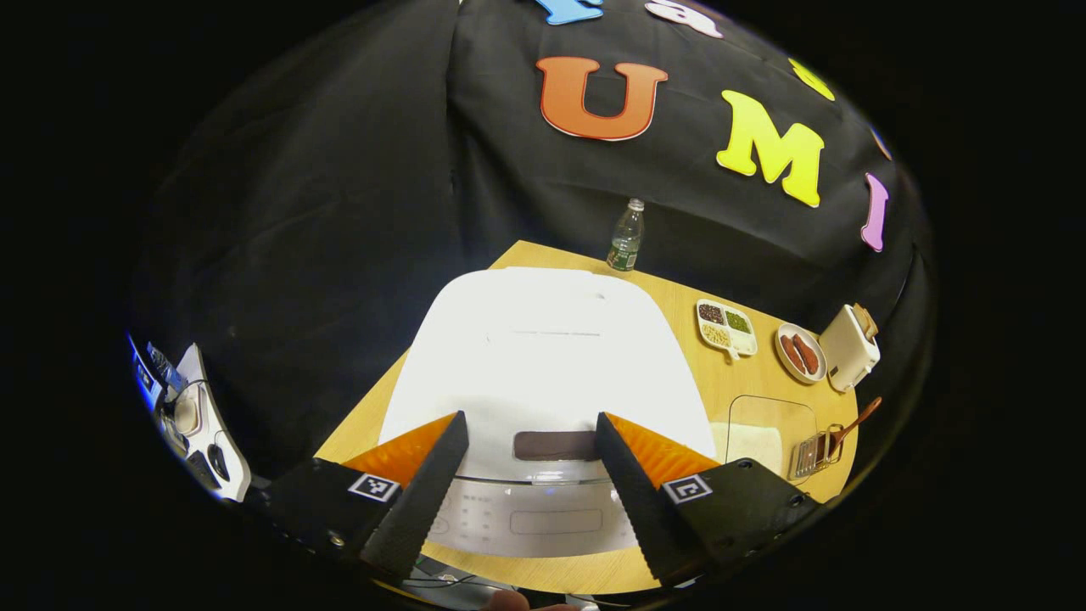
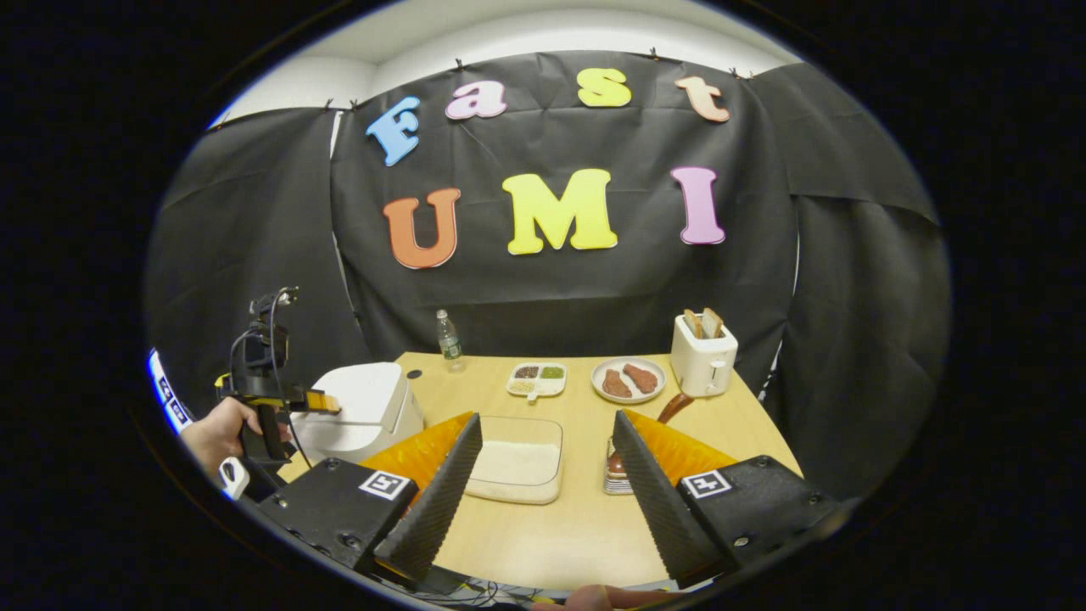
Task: Close the left gripper, press the button to open the rice cooker; take a wooden spoon from the chopstick holder with the right hand, scoop a spoonful of rice and pour it into the rice cooker, then put the wooden spoon back into the chopstick holder.
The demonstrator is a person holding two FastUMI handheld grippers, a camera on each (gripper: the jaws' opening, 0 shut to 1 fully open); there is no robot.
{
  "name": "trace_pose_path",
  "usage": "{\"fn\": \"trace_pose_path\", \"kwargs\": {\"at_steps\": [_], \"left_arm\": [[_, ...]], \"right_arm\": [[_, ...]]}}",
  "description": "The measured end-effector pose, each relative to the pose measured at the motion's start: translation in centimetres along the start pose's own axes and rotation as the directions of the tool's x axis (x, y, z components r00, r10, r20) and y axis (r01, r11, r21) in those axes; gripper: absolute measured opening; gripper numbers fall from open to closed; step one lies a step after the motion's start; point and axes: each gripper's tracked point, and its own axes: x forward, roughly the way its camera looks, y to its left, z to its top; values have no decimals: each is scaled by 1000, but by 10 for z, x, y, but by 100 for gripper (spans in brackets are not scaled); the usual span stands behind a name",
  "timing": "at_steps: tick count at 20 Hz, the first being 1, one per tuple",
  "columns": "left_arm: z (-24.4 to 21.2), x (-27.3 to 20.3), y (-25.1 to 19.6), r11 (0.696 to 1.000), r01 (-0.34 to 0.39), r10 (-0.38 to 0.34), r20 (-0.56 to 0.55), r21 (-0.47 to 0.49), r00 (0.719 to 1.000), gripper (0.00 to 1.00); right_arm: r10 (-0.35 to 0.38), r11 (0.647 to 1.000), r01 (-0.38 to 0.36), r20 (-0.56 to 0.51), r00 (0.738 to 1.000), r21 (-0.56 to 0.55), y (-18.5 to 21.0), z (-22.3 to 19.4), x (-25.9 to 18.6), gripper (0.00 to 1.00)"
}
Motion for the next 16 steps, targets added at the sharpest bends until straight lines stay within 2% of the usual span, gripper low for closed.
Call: {"fn": "trace_pose_path", "kwargs": {"at_steps": [8,11,14,16], "left_arm": [[-6,4,-1,999,-10,8,50,46,999,99],[-7,3,-1,998,-8,0,122,67,993,99],[-4,3,-1,997,9,-29,243,83,970,99],[-4,3,-1,996,10,-32,260,86,965,99]], "right_arm": [[3,1000,-2,-20,1000,22,-5,-6,6,100],[5,1000,-4,-28,1000,27,-5,-9,7,100],[12,1000,-11,-43,999,11,-3,-14,7,100],[20,1000,-20,-47,999,-2,0,-14,6,100]]}}
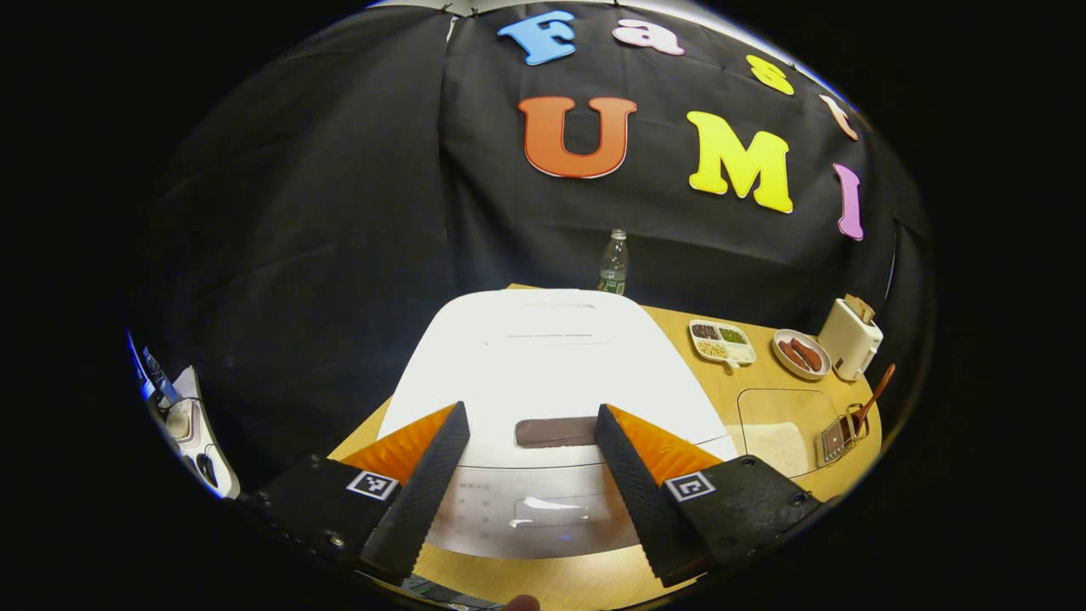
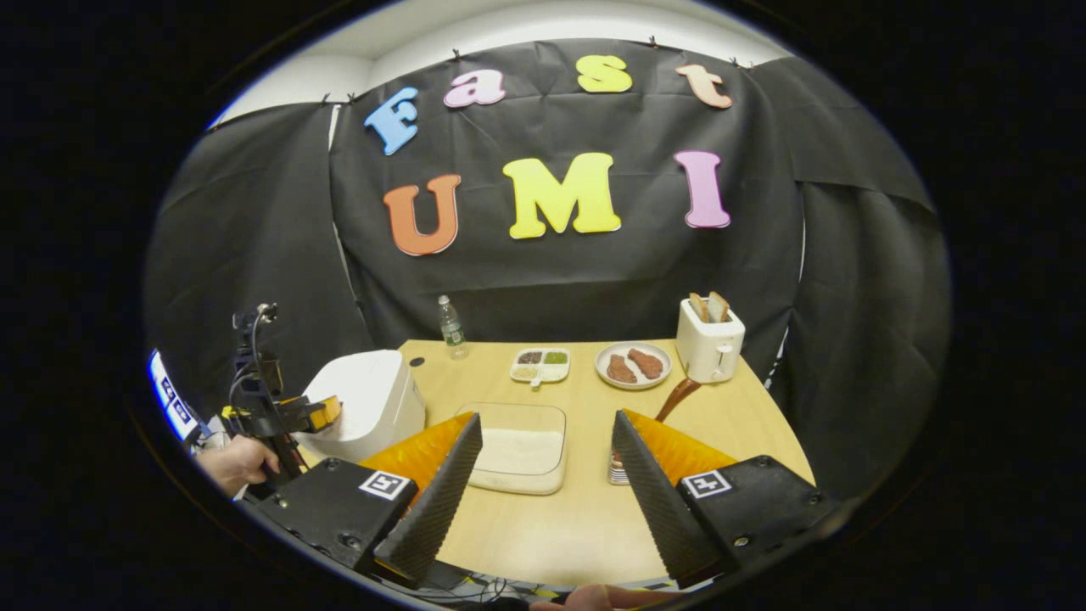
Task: Close the left gripper, press the button to open the rice cooker; take a wooden spoon from the chopstick holder with the right hand, scoop a spoonful of rice and pour it into the rice cooker, then put the wooden spoon back into the chopstick holder.
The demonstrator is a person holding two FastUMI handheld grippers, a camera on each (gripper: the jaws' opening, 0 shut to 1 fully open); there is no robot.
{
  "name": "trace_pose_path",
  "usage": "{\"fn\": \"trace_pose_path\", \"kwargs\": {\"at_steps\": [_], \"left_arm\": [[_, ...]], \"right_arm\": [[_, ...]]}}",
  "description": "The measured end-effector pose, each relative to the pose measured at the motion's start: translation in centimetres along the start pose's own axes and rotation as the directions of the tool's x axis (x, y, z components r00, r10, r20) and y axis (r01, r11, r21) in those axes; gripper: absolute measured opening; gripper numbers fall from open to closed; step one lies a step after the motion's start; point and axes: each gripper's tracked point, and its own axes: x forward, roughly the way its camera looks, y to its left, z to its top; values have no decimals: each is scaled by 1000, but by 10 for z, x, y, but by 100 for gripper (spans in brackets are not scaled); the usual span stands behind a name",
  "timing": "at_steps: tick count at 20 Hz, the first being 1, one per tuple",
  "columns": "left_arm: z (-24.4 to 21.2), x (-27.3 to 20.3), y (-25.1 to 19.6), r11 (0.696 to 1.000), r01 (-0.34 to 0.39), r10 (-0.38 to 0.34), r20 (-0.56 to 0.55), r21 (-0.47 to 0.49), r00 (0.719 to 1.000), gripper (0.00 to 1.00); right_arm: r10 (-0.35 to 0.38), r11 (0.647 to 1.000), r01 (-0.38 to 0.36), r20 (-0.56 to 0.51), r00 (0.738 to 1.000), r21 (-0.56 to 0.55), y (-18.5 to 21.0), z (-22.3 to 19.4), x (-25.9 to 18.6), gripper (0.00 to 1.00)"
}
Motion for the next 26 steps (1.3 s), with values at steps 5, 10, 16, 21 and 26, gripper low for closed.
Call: {"fn": "trace_pose_path", "kwargs": {"at_steps": [5,10,16,21,26], "left_arm": [[5,-1,1,1000,-15,15,17,19,1000,97],[6,-5,0,1000,-3,2,27,13,1000,96],[43,-28,-3,998,33,-25,161,-44,987,94],[98,-78,-17,993,115,-101,291,-33,951,94],[138,-163,-61,973,211,-232,400,96,886,95]], "right_arm": [[13,1000,-12,23,1000,-14,9,9,-1,100],[6,1000,-6,27,1000,-10,9,8,-3,100],[-2,1000,2,50,999,-8,15,18,-2,100],[-33,999,35,149,988,-13,30,43,-13,99],[-62,998,65,258,964,-1,43,66,-46,99]]}}
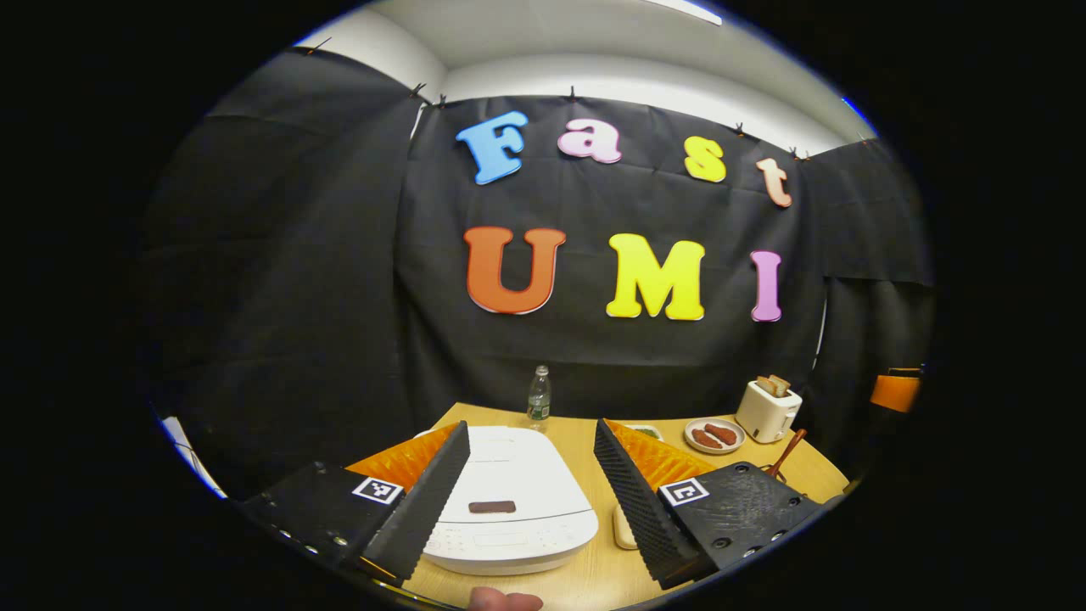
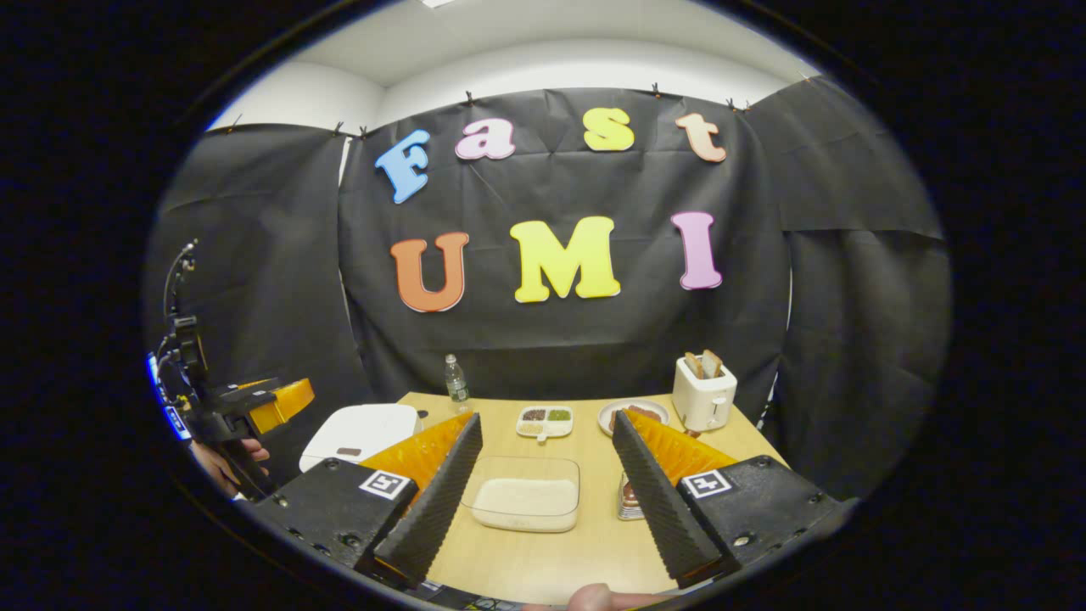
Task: Close the left gripper, press the button to open the rice cooker; take a wooden spoon from the chopstick holder with the right hand, scoop a spoonful of rice and pour it into the rice cooker, then put the wooden spoon back into the chopstick holder.
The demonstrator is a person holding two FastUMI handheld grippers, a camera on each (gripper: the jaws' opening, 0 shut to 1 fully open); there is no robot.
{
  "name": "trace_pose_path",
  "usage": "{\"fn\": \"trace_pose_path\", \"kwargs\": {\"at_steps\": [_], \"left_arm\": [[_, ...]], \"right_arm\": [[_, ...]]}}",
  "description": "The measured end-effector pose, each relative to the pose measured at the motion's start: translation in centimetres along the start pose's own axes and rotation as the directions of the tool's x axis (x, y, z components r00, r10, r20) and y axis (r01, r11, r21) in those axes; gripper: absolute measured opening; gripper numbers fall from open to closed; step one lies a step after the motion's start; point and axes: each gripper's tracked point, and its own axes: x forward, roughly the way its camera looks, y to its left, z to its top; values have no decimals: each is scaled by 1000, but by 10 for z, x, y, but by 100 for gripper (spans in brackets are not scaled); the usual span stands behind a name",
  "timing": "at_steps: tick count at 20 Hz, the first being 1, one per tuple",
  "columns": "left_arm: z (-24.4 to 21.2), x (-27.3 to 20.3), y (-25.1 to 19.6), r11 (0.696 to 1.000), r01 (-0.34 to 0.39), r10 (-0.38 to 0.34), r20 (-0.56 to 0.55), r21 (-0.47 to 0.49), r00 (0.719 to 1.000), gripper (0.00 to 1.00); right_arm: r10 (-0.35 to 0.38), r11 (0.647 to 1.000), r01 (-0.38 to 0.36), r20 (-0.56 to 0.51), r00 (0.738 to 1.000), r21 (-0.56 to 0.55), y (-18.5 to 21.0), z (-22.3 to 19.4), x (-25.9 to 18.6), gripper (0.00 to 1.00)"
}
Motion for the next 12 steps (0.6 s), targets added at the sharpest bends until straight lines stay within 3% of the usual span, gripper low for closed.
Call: {"fn": "trace_pose_path", "kwargs": {"at_steps": [5,12], "left_arm": [[37,-71,-65,996,78,-75,75,-44,994,94],[32,-155,-119,997,73,-70,85,-36,994,94]], "right_arm": [[-34,999,36,113,993,-14,-10,19,-47,99],[-55,998,54,151,987,6,-53,7,-127,100]]}}
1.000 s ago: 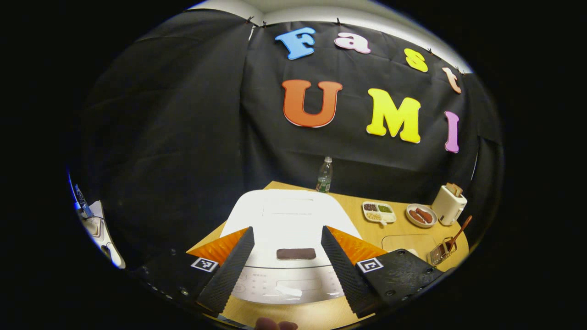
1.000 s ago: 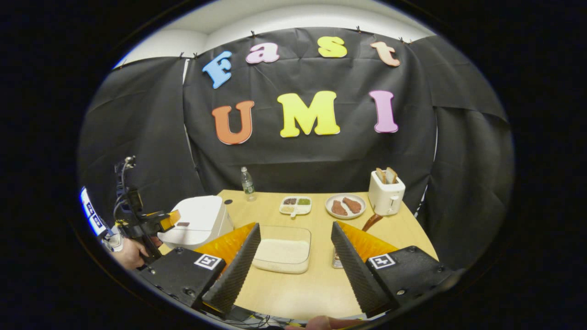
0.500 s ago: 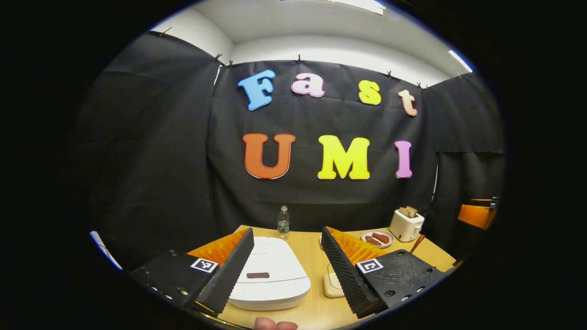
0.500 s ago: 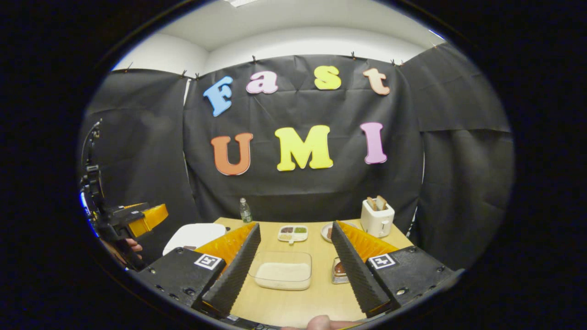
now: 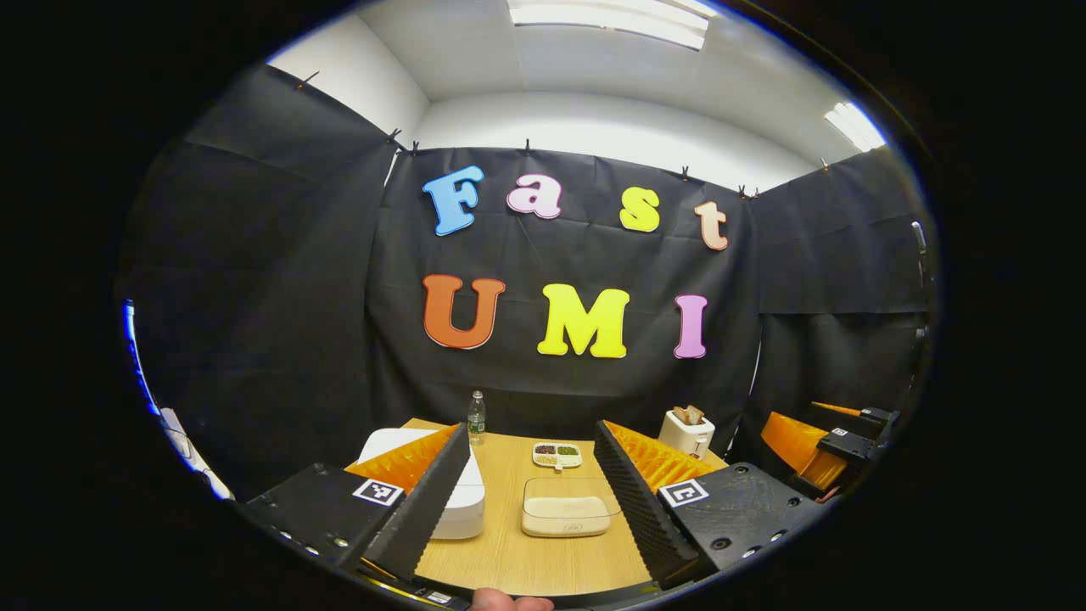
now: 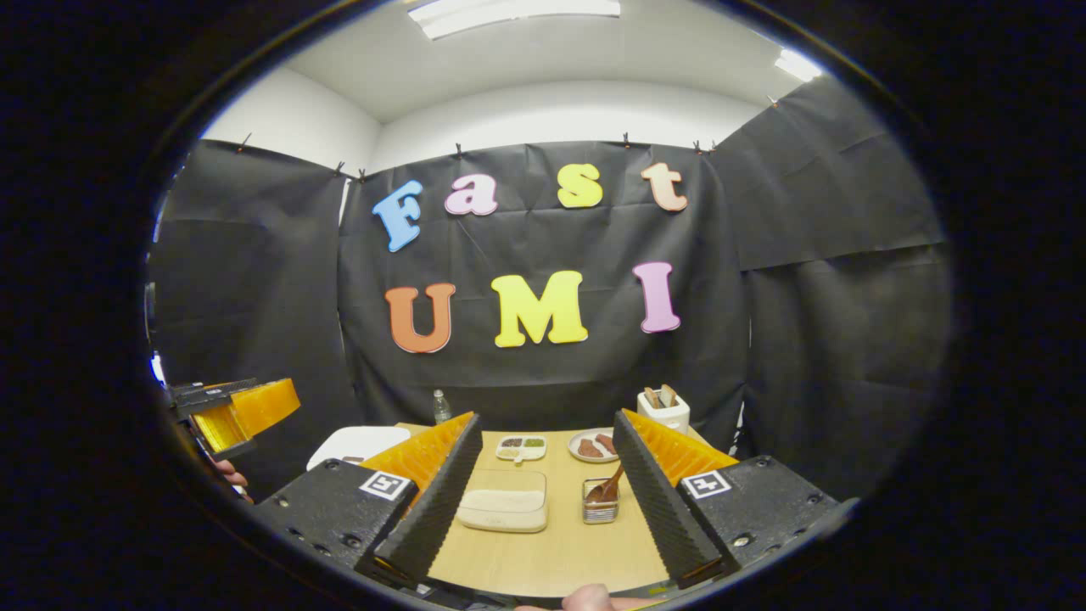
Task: Close the left gripper, press the button to open the rice cooker; take a wooden spoon from the chopstick holder with the right hand, scoop a spoonful of rice and pour it into the rice cooker, then put the wooden spoon back into the chopstick holder.
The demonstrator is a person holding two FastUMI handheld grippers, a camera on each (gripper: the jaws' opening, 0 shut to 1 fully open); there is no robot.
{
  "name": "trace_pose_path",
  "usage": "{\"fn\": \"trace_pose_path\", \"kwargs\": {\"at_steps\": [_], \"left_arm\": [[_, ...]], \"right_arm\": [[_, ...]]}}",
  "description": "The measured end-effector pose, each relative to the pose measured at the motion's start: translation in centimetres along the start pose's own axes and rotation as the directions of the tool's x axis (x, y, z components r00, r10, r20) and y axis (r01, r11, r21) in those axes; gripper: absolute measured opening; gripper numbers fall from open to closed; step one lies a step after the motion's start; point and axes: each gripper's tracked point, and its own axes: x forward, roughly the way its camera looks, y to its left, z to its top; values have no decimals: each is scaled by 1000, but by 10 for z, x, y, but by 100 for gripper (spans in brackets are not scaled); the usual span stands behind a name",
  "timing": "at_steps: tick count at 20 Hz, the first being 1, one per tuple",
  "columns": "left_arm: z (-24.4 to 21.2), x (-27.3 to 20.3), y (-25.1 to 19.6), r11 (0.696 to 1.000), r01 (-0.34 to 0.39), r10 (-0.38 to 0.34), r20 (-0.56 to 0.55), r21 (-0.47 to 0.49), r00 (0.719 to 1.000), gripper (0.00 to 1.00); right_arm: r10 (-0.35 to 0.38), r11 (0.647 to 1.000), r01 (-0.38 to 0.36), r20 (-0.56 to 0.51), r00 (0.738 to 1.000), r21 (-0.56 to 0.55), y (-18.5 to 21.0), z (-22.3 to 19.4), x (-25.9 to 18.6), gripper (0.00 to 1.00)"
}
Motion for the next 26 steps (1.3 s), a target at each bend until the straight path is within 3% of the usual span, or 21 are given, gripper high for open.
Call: {"fn": "trace_pose_path", "kwargs": {"at_steps": [9,15,26], "left_arm": [[-1,-48,-23,998,-2,2,0,56,1000,94],[6,-39,-10,995,-40,37,31,89,999,94],[5,-34,1,994,-43,39,41,104,998,94]], "right_arm": [[-13,1000,13,-1,1000,10,-22,-1,-52,99],[-23,1000,23,-20,1000,3,-18,-6,-51,99],[-13,1000,12,-40,999,-17,1,-9,-43,100]]}}
